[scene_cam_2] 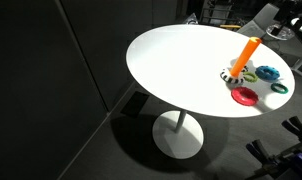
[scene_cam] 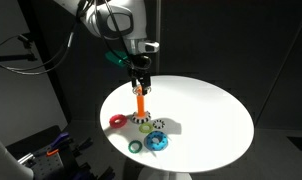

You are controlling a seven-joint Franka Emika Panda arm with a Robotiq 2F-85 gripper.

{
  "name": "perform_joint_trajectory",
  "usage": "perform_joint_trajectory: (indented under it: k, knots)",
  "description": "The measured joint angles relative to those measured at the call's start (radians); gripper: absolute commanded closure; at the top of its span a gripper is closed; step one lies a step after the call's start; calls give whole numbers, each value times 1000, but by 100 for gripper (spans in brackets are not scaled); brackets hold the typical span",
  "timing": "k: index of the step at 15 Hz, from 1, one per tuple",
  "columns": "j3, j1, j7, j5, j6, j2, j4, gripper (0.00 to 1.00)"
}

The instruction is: Put the clear ring through the pole

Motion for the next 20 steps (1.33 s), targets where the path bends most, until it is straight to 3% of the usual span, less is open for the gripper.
perform_joint_trajectory:
  k: [9, 20]
  knots:
    - [36, 37, 55, 0, -47, 25, 60, 32]
    - [51, 66, 125, -11, -110, 143, 171, 32]
